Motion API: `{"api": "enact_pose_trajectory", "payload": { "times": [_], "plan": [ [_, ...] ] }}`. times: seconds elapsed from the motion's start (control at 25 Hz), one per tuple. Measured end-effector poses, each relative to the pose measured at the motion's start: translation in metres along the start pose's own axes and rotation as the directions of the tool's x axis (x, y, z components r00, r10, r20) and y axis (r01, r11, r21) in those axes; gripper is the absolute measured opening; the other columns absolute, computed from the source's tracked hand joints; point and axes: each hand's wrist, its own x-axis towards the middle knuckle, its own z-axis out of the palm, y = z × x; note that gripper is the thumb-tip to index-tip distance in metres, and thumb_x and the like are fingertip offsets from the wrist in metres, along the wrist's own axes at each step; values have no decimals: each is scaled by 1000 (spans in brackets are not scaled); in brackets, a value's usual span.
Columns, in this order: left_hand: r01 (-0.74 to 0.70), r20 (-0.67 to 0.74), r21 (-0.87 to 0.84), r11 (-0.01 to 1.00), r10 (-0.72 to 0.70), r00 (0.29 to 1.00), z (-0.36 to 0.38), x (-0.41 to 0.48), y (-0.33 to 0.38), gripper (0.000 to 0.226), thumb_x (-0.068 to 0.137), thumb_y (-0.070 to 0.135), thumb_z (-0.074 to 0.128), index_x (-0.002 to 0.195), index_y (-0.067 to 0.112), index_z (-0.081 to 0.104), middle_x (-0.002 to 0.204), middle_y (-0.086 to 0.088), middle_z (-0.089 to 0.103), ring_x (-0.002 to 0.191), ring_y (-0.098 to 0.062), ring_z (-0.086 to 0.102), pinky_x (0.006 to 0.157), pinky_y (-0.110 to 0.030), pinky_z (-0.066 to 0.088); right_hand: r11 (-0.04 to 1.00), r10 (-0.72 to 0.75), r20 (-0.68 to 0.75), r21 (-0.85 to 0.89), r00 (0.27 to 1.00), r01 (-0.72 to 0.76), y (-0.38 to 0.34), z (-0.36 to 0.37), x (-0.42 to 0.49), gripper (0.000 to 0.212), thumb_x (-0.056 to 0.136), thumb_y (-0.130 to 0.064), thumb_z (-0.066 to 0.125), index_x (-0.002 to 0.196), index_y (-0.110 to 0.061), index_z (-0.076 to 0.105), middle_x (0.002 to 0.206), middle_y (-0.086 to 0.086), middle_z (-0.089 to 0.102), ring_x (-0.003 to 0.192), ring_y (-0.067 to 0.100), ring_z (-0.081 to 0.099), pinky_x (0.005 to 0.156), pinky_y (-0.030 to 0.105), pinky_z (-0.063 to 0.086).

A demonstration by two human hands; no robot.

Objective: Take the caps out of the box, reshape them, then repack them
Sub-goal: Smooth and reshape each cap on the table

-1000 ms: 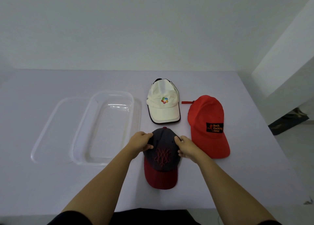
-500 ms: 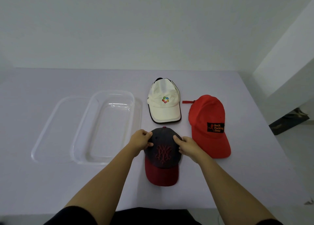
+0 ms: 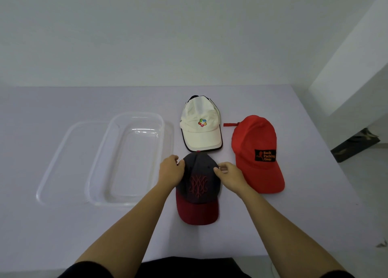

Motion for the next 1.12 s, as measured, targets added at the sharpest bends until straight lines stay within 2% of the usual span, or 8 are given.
{"api": "enact_pose_trajectory", "payload": {
  "times": [0.08,0.16,0.32,0.48,0.6,0.76,1.0,1.12],
  "plan": [
    [-97,-101,127,987,110,989,3,-6,7,40,96,20,44,132,2,46,131,-15,50,111,-27,56,92,-30,42,995,-81,-47,-66,996,78,0,0,-1,39,91,-25,57,125,-6,54,127,12,56,110,23,59,94,33,47],
    [-206,-157,130,970,226,961,7,-12,16,37,96,16,44,130,4,48,131,-14,50,110,-25,55,85,-24,38,980,-184,-114,-100,976,173,-2,-3,-3,32,91,-21,56,120,-8,57,123,10,56,108,21,58,92,31,47],
    [-420,-91,128,898,432,897,26,-15,52,37,95,9,44,131,5,48,129,-12,54,112,-23,54,92,-23,40,929,-367,-309,-173,877,328,1,-34,-9,29,91,-7,52,119,-9,57,118,7,56,110,18,53,94,27,44],
    [-510,32,135,850,510,859,77,-19,73,43,94,9,44,137,4,42,139,-12,48,126,-23,46,103,-24,33,941,-322,-473,-257,820,221,42,-73,-20,53,75,14,48,124,-4,51,127,14,51,119,27,48,103,33,41],
    [-542,148,121,832,525,838,129,-27,77,55,92,7,45,144,4,29,152,-14,30,140,-24,29,113,-25,21,949,-216,-422,-303,880,88,96,-103,-26,70,72,11,55,138,0,36,144,19,37,133,32,36,113,38,30],
    [-524,346,198,828,441,828,182,-46,75,84,84,7,51,150,12,-2,158,-12,-10,146,-29,4,117,-37,21,859,-171,-150,-506,974,73,149,-132,-20,84,77,2,57,146,2,10,156,17,12,146,29,12,120,38,12],
    [-495,389,364,789,354,851,213,-48,75,92,89,18,56,147,8,-14,153,-19,-26,145,-38,1,115,-46,25,786,-200,31,-591,979,179,169,-133,6,74,81,-26,59,141,5,29,139,25,46,124,38,49,102,49,42],
    [-450,346,502,738,306,887,217,-43,75,92,91,27,53,147,10,-18,154,-22,-20,145,-36,8,113,-47,28,725,-281,-48,-665,959,179,166,-124,1,59,84,-26,53,134,6,43,126,24,57,106,36,62,89,45,51]
  ]
}}
